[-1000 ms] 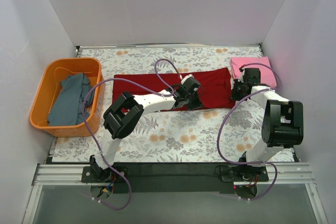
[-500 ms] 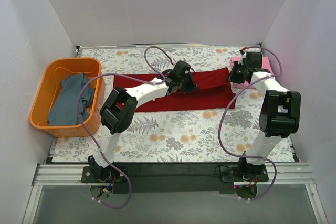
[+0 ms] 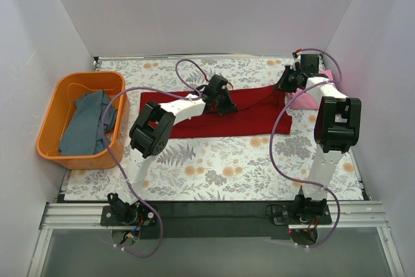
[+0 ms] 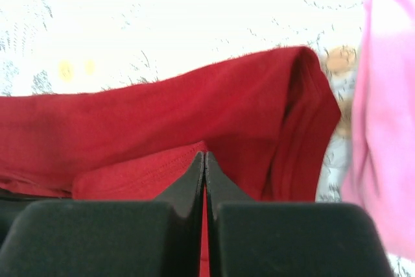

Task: Fold and stack the t-shirts
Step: Fold the tshirt

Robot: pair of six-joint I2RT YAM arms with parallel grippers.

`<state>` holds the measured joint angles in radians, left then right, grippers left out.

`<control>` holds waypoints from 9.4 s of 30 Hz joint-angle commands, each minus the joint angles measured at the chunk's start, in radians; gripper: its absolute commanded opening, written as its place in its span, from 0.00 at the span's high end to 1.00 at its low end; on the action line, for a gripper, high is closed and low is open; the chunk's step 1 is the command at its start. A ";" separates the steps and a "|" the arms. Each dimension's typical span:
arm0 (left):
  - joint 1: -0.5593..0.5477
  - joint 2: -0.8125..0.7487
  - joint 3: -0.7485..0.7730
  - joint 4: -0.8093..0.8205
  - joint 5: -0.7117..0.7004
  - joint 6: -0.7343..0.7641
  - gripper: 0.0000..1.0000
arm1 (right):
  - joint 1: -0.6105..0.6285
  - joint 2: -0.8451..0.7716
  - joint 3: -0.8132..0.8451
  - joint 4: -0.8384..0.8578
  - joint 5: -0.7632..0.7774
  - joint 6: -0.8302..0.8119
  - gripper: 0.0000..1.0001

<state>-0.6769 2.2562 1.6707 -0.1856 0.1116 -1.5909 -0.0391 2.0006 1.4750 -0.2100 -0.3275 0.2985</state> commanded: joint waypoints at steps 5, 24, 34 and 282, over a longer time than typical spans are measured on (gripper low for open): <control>0.028 -0.003 0.035 0.034 0.028 0.017 1.00 | -0.004 0.062 0.097 0.035 -0.044 0.019 0.99; 0.054 -0.009 -0.061 0.132 0.042 -0.021 1.00 | -0.002 0.086 0.028 0.118 -0.062 0.018 0.99; 0.054 -0.010 -0.114 0.179 0.045 -0.014 1.00 | -0.002 0.044 -0.018 0.150 -0.045 0.013 0.99; -0.138 -0.794 -0.680 -0.575 -0.244 0.230 0.62 | 0.369 -0.836 -0.752 -0.049 0.042 -0.121 0.53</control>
<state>-0.8093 1.5085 1.0309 -0.7174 -0.1623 -1.3521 0.3275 1.1698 0.7227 -0.2874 -0.2653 0.1879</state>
